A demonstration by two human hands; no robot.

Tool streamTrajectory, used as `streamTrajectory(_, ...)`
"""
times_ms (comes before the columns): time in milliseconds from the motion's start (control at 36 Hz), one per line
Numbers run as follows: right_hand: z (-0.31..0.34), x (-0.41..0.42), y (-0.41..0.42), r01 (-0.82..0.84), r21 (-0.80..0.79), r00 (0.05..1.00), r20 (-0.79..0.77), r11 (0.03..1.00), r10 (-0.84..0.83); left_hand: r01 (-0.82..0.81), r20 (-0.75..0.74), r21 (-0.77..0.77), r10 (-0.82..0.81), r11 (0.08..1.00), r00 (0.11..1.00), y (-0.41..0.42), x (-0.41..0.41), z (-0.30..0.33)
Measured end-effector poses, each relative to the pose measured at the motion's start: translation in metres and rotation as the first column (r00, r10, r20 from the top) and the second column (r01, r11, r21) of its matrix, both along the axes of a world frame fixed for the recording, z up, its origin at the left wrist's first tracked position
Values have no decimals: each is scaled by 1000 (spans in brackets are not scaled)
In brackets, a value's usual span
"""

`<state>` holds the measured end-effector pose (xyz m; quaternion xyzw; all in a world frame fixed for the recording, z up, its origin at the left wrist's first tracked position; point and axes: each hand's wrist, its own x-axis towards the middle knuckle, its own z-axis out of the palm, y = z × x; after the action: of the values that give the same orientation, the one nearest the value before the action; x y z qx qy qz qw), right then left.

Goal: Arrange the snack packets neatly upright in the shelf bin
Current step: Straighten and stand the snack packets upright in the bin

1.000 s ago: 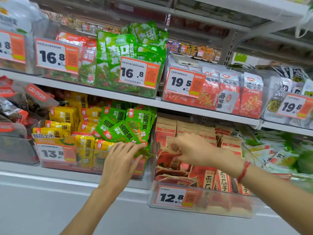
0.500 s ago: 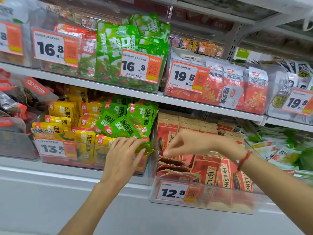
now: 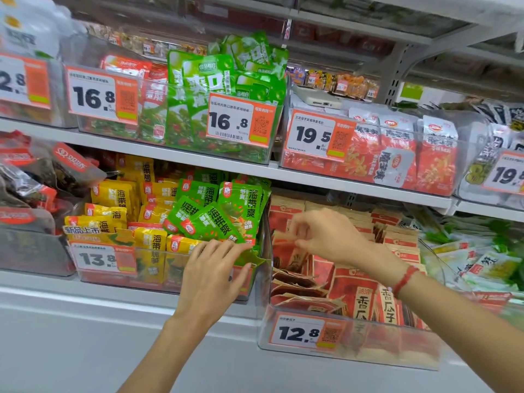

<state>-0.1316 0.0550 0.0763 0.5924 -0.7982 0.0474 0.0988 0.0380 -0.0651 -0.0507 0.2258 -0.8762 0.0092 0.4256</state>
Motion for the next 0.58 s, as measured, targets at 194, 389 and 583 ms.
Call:
streamTrajectory(194, -7, 14, -2, -48, 69, 997, -58, 996, 52, 11, -1, 21, -11, 1000, 1000, 3, 0, 2)
streamTrajectory(389, -2, 19, 16, -33, -188, 992, -128, 982, 9, -69, 67, 106, 62, 992, 996, 11, 5, 22)
streamTrajectory(583, -7, 44, 71, -206, -585, 974, -200, 784, 107, -136, 117, 270, 108, 953, 987, 47, 20, 63)
